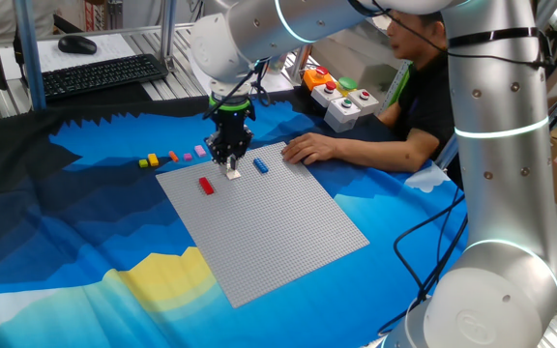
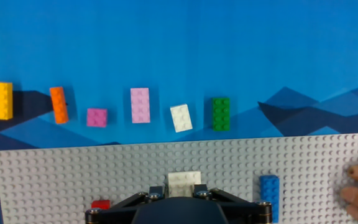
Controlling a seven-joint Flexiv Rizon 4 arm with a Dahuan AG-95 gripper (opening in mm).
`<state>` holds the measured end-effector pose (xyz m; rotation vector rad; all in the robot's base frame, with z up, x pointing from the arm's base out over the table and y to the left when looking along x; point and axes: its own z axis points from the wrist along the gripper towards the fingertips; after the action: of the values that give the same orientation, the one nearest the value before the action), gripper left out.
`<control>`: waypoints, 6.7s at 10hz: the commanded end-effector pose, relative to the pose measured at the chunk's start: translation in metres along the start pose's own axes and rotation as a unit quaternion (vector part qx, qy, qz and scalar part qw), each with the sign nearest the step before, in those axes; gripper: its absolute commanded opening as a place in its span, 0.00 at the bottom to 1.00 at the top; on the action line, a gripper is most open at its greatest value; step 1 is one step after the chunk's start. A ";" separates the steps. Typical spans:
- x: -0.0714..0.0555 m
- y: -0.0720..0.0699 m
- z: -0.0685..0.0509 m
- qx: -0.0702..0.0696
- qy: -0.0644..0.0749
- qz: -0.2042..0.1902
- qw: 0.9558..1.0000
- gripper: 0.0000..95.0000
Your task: Stack small Lego blocks one on top of the other
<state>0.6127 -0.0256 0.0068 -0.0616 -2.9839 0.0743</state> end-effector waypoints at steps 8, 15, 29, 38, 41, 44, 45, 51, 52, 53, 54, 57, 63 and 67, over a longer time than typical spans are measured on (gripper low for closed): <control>-0.001 0.001 -0.012 -0.022 0.008 -0.003 1.000 0.00; 0.001 0.002 -0.008 -0.022 0.009 -0.001 1.000 0.00; -0.001 0.003 0.002 -0.016 0.016 -0.007 1.000 0.00; 0.002 -0.004 -0.011 -0.002 0.026 -0.015 1.000 0.00; 0.004 -0.010 0.001 -0.005 0.020 -0.016 1.000 0.00; 0.011 -0.008 0.005 -0.005 0.022 -0.011 1.000 0.00; 0.012 -0.007 0.006 -0.005 0.020 -0.012 1.000 0.00; 0.011 -0.006 0.008 -0.003 0.016 -0.011 1.000 0.00; 0.010 -0.007 0.007 -0.005 0.015 -0.012 1.000 0.00; 0.008 -0.007 0.006 -0.004 0.015 -0.013 1.000 0.00; 0.006 -0.008 0.005 -0.004 0.017 -0.015 1.000 0.00; 0.006 -0.005 0.006 -0.007 0.016 -0.006 1.000 0.00; 0.009 0.000 0.004 -0.007 0.017 0.004 1.000 0.00; 0.008 0.001 0.006 -0.004 0.014 0.003 1.000 0.00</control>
<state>0.6049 -0.0237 0.0069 -0.0751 -2.9563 0.0606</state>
